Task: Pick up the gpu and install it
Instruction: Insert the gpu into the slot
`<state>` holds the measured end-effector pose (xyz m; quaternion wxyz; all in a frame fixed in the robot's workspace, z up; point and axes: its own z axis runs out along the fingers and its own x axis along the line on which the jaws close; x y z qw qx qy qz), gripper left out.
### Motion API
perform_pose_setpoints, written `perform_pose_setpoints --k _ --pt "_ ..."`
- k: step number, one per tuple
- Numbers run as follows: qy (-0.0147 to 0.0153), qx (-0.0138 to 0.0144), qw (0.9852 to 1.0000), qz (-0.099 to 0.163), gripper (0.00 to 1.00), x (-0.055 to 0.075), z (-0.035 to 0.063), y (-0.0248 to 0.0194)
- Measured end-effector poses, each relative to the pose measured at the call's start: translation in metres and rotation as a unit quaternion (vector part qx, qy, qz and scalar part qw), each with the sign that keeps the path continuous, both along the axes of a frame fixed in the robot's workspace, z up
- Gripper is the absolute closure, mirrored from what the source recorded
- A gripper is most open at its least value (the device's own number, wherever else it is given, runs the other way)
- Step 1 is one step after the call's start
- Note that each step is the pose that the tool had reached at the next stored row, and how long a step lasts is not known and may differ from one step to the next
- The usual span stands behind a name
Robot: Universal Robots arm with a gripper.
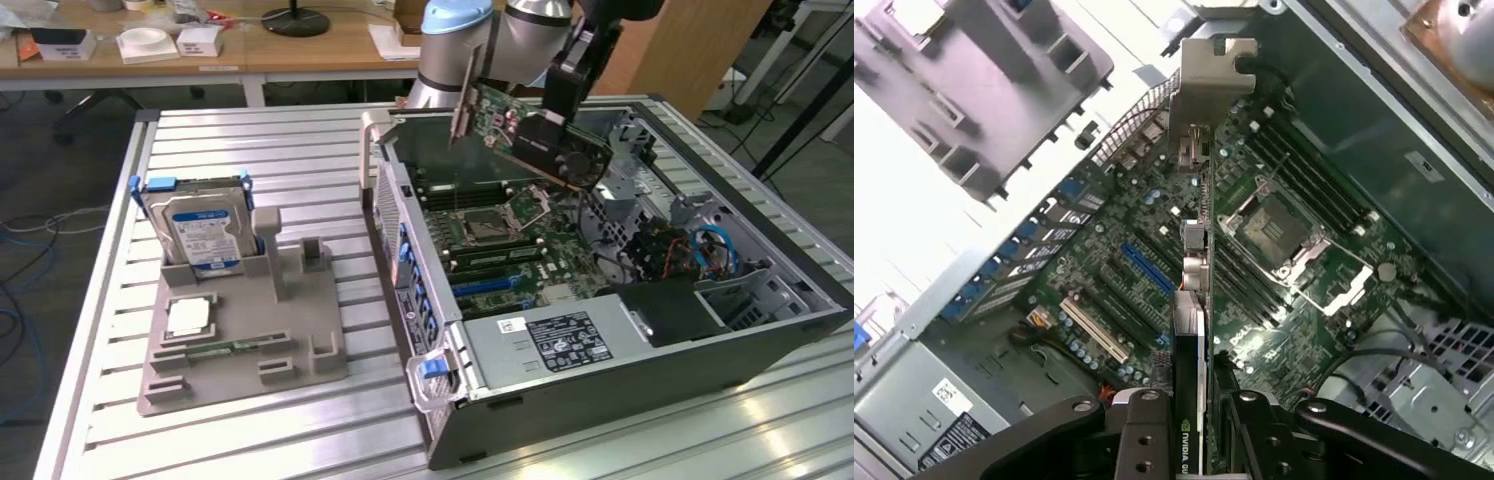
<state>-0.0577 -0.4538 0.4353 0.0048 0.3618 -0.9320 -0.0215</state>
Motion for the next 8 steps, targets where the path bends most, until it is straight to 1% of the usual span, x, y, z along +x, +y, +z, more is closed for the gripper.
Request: perform_pose_setpoints --k 2,4,8 --pt "0.0 0.0 0.9999 0.017 0.74 0.0 -0.0007 0.0" --pt "0.0 0.0 0.9994 0.035 0.74 0.0 -0.0013 0.0" --pt "0.0 0.0 0.9976 0.069 0.74 0.0001 -0.0027 0.0"
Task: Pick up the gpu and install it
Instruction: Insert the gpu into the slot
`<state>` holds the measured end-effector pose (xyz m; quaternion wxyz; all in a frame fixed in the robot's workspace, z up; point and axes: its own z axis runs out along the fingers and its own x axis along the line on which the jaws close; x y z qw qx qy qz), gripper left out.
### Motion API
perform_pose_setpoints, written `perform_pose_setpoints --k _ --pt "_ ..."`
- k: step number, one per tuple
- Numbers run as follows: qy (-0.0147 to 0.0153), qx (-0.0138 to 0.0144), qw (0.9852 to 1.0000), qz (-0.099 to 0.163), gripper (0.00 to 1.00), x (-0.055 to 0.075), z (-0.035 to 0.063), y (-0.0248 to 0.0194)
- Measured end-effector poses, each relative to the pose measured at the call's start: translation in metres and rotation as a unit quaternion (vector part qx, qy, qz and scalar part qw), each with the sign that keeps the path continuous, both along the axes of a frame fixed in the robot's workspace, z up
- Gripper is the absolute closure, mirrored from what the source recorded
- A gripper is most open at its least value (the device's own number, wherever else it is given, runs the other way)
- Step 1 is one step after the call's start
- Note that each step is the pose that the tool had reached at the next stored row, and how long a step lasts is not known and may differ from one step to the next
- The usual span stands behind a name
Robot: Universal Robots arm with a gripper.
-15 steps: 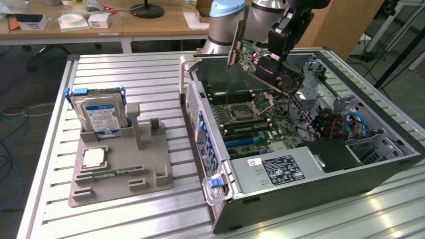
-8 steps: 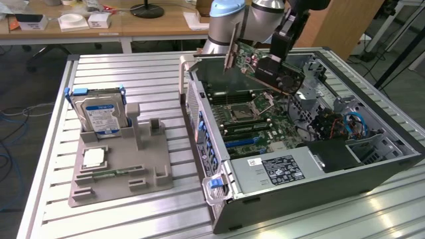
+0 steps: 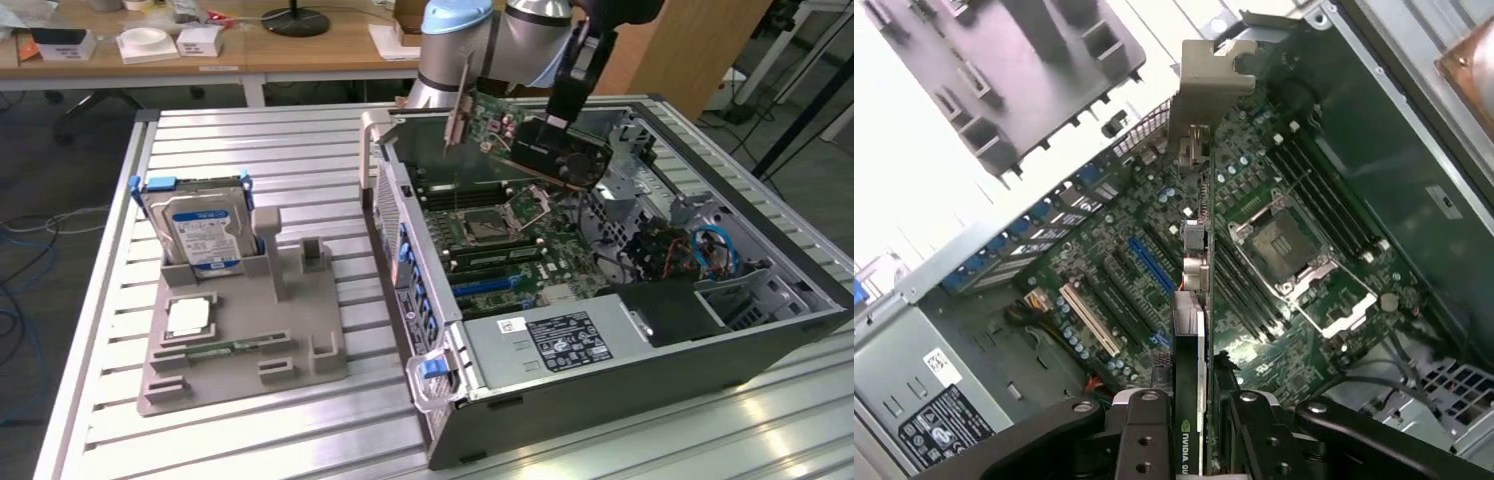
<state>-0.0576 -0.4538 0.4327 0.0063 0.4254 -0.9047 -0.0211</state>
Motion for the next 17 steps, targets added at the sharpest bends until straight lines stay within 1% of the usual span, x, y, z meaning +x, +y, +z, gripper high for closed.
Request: perform_pose_setpoints --k 2,5,9,13,17 --pt "0.0 0.0 0.9998 0.018 0.74 0.0 -0.0007 0.0" --pt "0.0 0.0 0.9991 0.043 0.74 0.0001 -0.0017 0.0" --pt "0.0 0.0 0.9972 0.075 0.74 0.0003 -0.0028 0.0" --pt "0.0 0.0 0.9943 0.107 0.74 0.0005 -0.004 0.0" --pt "0.0 0.0 0.9903 0.139 0.74 0.0006 -0.0052 0.0"
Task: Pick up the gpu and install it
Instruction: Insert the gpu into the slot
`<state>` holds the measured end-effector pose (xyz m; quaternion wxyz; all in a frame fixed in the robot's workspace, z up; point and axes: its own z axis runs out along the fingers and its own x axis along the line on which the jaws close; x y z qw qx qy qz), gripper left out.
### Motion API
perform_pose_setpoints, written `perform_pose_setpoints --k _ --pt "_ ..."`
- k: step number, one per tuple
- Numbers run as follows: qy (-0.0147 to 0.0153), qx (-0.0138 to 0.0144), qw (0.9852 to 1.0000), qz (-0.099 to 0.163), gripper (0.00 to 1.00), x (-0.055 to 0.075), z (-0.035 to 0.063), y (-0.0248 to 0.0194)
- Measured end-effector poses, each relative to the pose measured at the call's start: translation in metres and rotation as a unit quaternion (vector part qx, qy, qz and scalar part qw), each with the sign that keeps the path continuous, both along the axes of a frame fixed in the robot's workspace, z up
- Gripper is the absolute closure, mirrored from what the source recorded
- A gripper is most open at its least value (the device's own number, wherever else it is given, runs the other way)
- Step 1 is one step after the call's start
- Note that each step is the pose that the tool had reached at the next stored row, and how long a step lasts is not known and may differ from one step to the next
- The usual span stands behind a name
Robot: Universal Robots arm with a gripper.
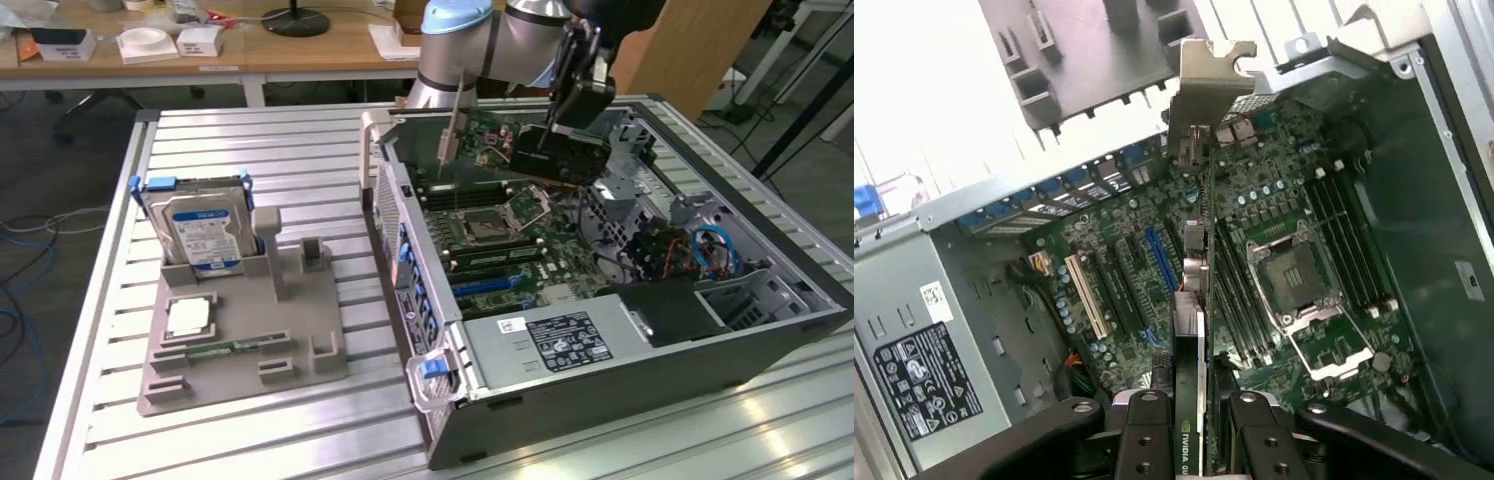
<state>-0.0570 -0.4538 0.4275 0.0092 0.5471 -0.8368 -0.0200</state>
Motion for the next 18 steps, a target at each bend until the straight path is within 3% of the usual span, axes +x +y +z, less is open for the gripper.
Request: perform_pose_setpoints --k 6,10,15,18 --pt "0.0 0.0 0.9988 0.049 0.74 0.0001 -0.0018 0.0" --pt "0.0 0.0 0.9967 0.081 0.74 0.0002 -0.0028 0.0" --pt "0.0001 -0.0001 0.9926 0.122 0.74 0.0003 -0.0035 0.0" --pt "0.0 0.0 0.9922 0.125 0.74 0.0003 -0.0036 0.0"
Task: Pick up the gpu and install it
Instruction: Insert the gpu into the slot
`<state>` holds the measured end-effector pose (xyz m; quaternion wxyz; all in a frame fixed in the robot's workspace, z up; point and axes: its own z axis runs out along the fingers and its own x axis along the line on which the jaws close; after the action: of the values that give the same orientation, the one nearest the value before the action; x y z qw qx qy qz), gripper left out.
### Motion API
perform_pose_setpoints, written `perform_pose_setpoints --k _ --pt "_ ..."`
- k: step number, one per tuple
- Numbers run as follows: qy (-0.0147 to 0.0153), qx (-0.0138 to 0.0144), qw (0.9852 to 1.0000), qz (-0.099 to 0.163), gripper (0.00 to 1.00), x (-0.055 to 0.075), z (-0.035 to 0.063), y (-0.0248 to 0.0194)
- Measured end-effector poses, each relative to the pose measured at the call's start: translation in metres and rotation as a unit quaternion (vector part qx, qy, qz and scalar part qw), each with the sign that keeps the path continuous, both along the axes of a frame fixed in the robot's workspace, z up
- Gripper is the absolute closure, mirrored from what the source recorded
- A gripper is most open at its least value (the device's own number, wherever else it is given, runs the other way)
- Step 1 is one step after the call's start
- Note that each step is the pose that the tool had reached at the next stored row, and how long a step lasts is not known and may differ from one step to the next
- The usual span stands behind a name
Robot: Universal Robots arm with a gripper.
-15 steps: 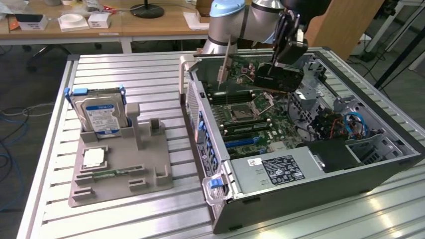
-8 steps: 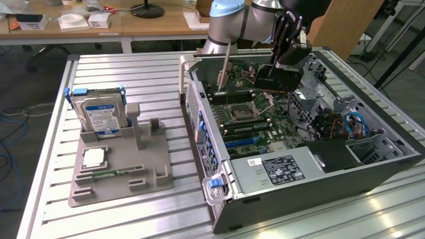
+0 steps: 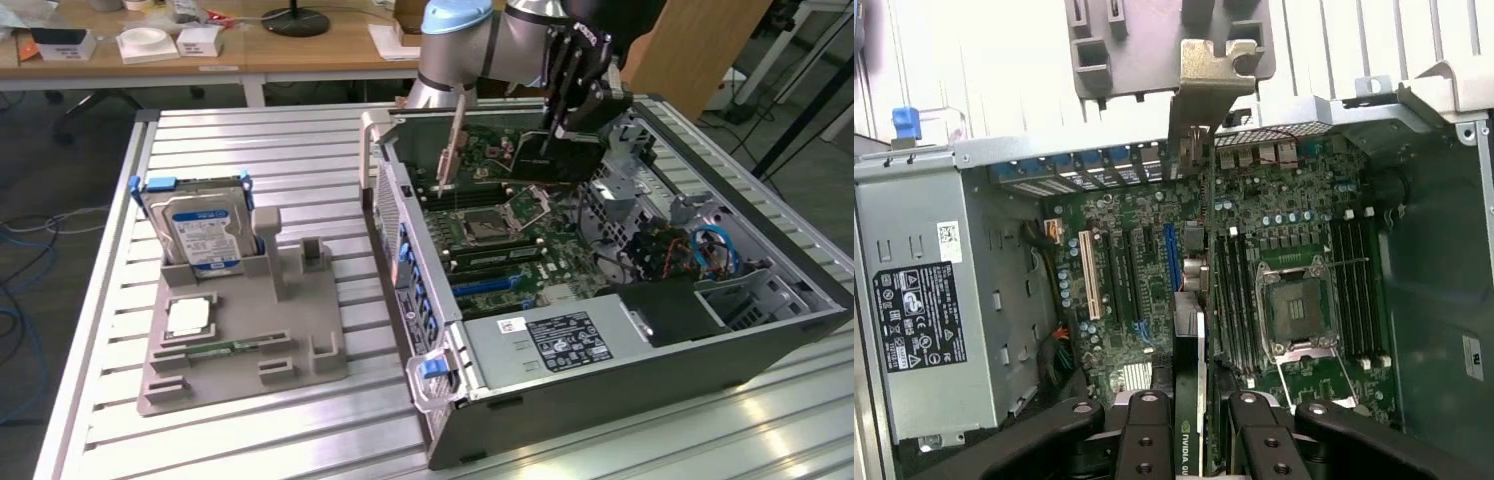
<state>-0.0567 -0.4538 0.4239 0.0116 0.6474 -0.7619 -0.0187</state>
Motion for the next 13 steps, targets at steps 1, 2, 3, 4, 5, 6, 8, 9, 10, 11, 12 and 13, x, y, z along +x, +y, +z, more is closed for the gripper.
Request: perform_pose_setpoints --k 1,2,3,4,5,6,8,9,10,11,12,13 --pt "0.0 -0.0001 1.0 0.0 0.74 0.0 -0.0001 0.0" --pt "-0.0001 -0.0019 1.0 0.0 0.74 0.0 -0.0015 0.0003" --pt "0.0 -0.0034 1.0 0.003 0.74 0.0 -0.0028 0.0004" --pt "0.0 -0.0035 1.0 0.009 0.74 0.0 -0.0045 0.0003" --pt "-0.0001 -0.0036 0.9999 0.015 0.74 0.0 -0.0063 0.0004" --pt "-0.0001 -0.0036 0.9997 0.024 0.74 0.0 -0.008 0.0004" --pt "-0.0002 -0.0036 0.9991 0.042 0.74 0.0 -0.0107 0.0004" --pt "-0.0003 -0.0036 0.9987 0.051 0.74 0.0 -0.0117 0.0004" --pt "-0.0009 -0.0036 0.9983 0.058 0.74 0.0 -0.0125 0.0004" --pt "-0.0036 -0.0038 0.9981 0.061 0.74 0.0 -0.013 0.0004" --pt "-0.0105 -0.0044 0.9981 0.061 0.74 0.0 -0.013 0.0004" --pt "-0.0195 -0.0048 0.9979 0.061 0.74 0.0 -0.0131 0.0004"
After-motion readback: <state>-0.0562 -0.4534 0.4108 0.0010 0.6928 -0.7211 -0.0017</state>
